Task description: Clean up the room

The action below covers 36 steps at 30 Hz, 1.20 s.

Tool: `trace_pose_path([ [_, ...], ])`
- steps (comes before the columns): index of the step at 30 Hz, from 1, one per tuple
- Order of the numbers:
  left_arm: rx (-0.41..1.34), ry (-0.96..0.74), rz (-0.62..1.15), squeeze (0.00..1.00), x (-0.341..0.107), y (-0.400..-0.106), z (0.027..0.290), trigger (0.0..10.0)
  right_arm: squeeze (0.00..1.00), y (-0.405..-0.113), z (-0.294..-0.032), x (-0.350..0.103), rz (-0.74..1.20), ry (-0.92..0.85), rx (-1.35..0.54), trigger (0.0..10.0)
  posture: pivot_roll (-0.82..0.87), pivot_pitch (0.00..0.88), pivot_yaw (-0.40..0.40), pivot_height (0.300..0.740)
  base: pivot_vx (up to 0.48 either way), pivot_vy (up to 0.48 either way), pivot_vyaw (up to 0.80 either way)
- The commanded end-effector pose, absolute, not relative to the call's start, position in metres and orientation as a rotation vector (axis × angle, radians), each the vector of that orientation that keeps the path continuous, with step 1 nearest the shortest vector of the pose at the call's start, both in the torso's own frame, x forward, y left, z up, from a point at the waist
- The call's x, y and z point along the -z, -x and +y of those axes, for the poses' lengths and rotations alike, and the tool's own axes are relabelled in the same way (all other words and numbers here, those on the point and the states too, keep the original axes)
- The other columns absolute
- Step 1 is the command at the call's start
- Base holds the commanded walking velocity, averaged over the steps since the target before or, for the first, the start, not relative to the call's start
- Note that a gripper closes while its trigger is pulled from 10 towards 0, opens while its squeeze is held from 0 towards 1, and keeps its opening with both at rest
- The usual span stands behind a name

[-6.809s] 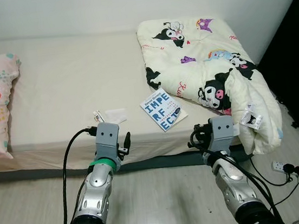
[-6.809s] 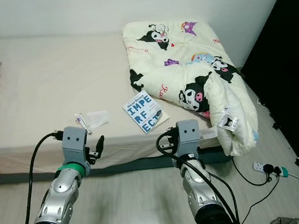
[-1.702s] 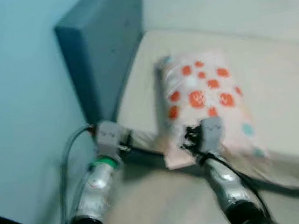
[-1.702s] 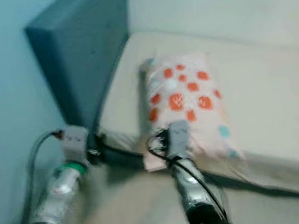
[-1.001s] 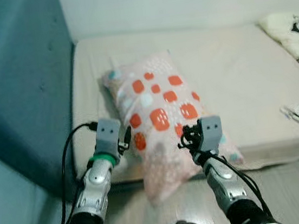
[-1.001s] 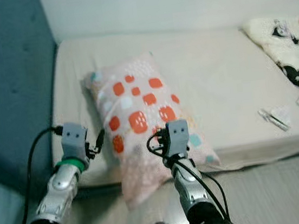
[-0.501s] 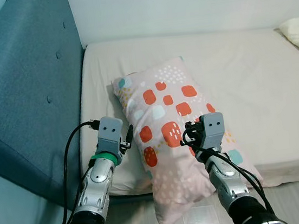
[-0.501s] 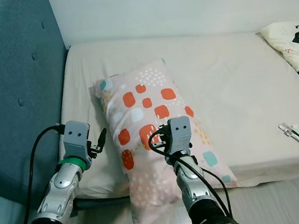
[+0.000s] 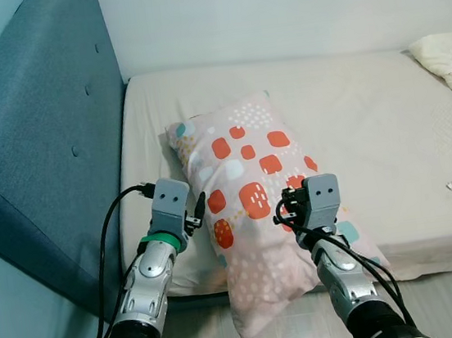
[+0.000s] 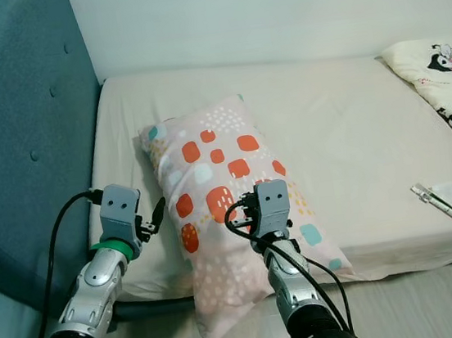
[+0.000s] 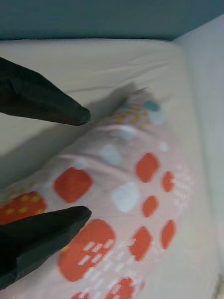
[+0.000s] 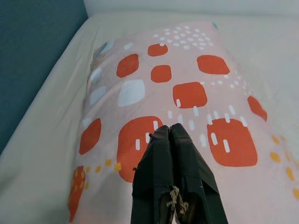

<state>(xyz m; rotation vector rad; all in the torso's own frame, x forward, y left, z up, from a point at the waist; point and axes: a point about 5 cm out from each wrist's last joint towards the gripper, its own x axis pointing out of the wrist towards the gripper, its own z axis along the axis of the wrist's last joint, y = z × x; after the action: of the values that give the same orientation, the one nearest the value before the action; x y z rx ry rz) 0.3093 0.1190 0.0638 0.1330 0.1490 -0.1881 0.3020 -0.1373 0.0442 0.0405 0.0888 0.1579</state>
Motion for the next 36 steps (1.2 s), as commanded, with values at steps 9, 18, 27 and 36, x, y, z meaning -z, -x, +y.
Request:
trace_pose_path([
  [9, 0.159, 0.000, 0.325, 0.00, -0.041, -0.301, 0.129, 10.0, 0.00, -0.301, -0.140, -0.046, 0.062, 0.042, -0.182, 10.0, -0.03, 0.000, 0.007, 0.650, 0.000, 0.000, 0.00],
  [18, 0.141, 0.137, 0.366, 0.00, -0.045, -0.305, 0.124, 10.0, 0.00, -0.307, -0.145, -0.055, 0.029, 0.126, -0.199, 10.0, -0.03, 0.000, 0.002, 0.615, 0.000, 0.000, 0.00],
  [27, 0.144, 0.218, 0.327, 0.00, -0.064, -0.311, 0.117, 10.0, 0.00, -0.317, -0.157, -0.074, -0.053, 0.251, -0.201, 10.0, -0.02, 0.006, 0.001, 0.590, 0.000, 0.000, 0.00],
  [36, 0.170, 0.384, 0.320, 0.01, -0.085, -0.314, 0.117, 10.0, 0.00, -0.330, -0.170, -0.107, -0.186, 0.469, -0.194, 10.0, -0.02, 0.017, -0.001, 0.565, 0.000, 0.000, 0.00],
])
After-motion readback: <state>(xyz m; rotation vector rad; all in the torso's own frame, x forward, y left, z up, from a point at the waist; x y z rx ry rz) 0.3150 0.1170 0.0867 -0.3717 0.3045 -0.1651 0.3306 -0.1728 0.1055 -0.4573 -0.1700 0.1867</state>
